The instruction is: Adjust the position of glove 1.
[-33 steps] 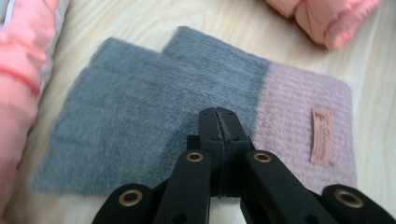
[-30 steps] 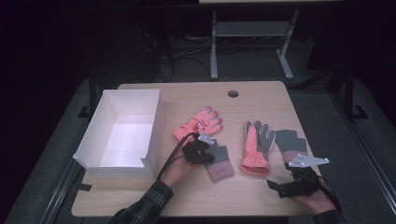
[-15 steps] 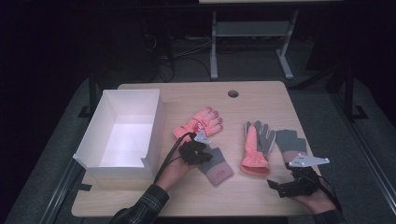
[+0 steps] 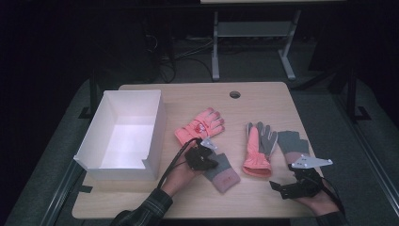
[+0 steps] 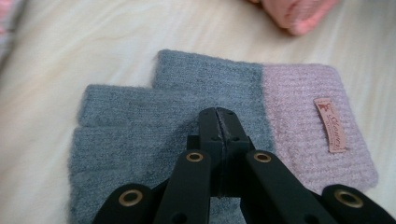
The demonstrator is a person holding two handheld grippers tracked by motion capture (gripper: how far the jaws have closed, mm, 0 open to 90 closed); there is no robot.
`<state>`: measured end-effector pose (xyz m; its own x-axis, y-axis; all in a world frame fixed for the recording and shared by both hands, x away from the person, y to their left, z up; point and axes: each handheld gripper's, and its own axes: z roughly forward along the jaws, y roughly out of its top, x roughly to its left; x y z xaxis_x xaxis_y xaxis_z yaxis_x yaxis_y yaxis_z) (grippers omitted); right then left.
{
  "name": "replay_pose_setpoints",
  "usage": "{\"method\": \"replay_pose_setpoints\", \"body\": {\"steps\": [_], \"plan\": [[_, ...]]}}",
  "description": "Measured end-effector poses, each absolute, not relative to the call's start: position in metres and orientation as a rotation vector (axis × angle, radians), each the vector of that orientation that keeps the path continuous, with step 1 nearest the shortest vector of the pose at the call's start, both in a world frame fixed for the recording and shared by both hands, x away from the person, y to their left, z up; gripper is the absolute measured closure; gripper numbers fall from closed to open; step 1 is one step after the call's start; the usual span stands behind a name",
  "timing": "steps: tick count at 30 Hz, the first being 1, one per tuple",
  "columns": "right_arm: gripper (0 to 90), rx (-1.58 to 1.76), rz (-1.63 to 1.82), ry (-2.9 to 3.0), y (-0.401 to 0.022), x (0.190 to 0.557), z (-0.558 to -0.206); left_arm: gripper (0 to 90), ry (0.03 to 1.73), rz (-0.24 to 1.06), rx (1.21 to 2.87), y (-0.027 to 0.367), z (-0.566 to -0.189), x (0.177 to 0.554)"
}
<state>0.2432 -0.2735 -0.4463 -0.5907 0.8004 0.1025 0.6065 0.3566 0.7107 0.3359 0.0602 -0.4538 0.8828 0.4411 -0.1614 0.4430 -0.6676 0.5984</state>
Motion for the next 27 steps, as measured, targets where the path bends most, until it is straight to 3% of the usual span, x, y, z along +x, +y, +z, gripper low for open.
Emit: {"method": "replay_pose_setpoints", "body": {"steps": [14, 17, 27], "plan": [[1.3, 1.255, 1.064, 2.364, -0.274, 0.243, -0.446, 89.6, 0.539, -0.039, 2.387, 0.039, -0.452, 0.317], [1.2, 1.255, 1.066, 2.357, -0.275, 0.243, -0.446, 85.9, 0.535, -0.033, 2.366, 0.043, -0.449, 0.317], [1.2, 1.241, 1.062, 2.321, -0.277, 0.242, -0.442, 44.5, 0.51, 0.028, 2.322, 0.079, -0.433, 0.309]]}}
